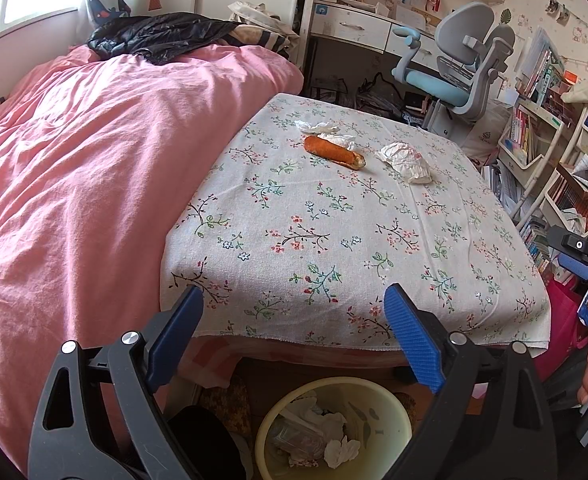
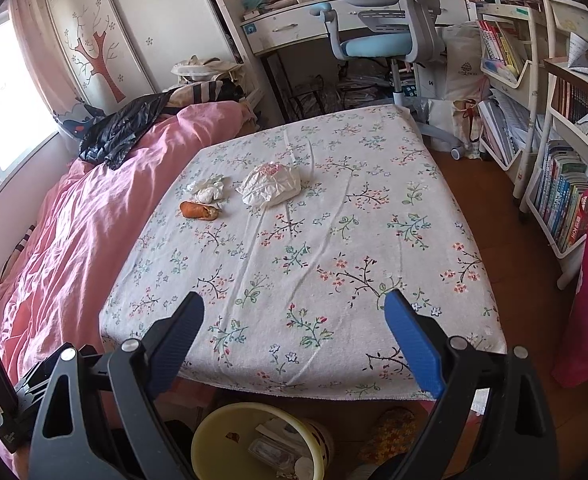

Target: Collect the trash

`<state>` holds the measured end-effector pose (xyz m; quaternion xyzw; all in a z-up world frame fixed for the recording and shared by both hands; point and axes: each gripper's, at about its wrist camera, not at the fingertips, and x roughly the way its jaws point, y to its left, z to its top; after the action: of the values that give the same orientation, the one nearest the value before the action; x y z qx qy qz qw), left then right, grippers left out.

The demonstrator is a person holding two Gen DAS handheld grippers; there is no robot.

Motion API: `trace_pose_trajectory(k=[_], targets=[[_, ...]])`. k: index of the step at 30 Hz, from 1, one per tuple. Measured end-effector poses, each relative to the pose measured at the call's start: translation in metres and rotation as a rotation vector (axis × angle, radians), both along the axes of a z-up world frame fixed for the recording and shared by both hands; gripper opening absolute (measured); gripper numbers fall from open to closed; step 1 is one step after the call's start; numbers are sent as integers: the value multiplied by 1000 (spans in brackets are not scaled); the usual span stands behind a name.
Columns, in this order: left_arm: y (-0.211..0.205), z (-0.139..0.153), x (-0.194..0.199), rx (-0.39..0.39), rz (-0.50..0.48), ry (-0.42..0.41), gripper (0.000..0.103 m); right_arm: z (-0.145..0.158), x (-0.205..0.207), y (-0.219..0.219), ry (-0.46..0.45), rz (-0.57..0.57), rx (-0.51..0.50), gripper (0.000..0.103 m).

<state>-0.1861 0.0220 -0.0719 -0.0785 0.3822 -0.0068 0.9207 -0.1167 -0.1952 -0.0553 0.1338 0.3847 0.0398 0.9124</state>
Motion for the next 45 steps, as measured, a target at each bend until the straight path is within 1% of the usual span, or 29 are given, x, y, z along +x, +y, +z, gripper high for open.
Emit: trace_pose_trajectory(k=[45], targets=[[-5, 1, 2, 4, -19, -2, 89, -1, 3, 6, 1, 14, -9, 89]])
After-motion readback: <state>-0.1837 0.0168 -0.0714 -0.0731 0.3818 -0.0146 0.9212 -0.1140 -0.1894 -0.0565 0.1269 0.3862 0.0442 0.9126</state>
